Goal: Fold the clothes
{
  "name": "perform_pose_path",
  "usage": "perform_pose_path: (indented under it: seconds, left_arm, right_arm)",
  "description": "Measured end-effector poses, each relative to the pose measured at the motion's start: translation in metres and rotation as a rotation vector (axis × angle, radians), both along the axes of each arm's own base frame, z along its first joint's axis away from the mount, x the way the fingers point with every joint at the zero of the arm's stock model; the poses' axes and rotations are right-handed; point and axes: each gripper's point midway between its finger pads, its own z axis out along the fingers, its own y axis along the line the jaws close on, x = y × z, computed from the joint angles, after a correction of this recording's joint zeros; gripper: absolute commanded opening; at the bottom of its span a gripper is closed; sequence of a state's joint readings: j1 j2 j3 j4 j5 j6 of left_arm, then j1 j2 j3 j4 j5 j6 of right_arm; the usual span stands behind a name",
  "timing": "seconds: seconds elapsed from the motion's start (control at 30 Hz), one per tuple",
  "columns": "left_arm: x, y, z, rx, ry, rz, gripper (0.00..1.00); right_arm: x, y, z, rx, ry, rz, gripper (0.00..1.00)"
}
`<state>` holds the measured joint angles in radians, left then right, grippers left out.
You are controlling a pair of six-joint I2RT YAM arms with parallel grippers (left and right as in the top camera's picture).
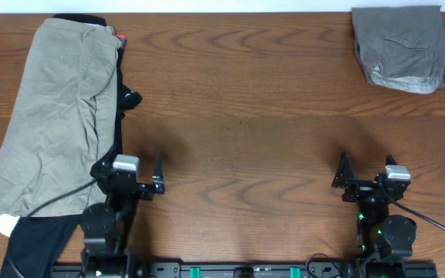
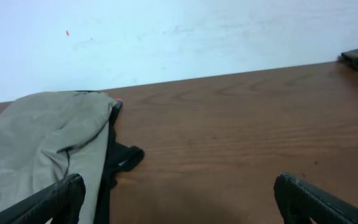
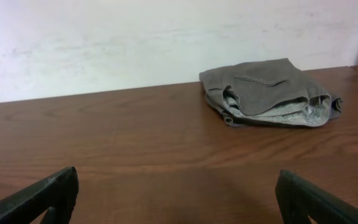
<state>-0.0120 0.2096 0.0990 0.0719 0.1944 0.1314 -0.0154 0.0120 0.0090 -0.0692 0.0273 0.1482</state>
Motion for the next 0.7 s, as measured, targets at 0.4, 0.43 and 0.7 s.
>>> perform_pose_path:
  seconds: [0.4,0.43,0.7]
  left_arm:
    - [-0.008,0.000,-0.014,-0.001,-0.037,0.001,0.98]
    - [-0.008,0.000,-0.017,0.000,-0.032,0.001,0.98]
    - [-0.010,0.004,-0.016,0.001,-0.034,0.019,0.98]
  right_arm:
    - [0.000,0.000,0.000,0.000,0.000,0.000,0.99]
    - [0.000,0.000,0.000,0.000,0.000,0.000,0.99]
    - [0.000,0.000,0.000,0.000,0.000,0.000,0.99]
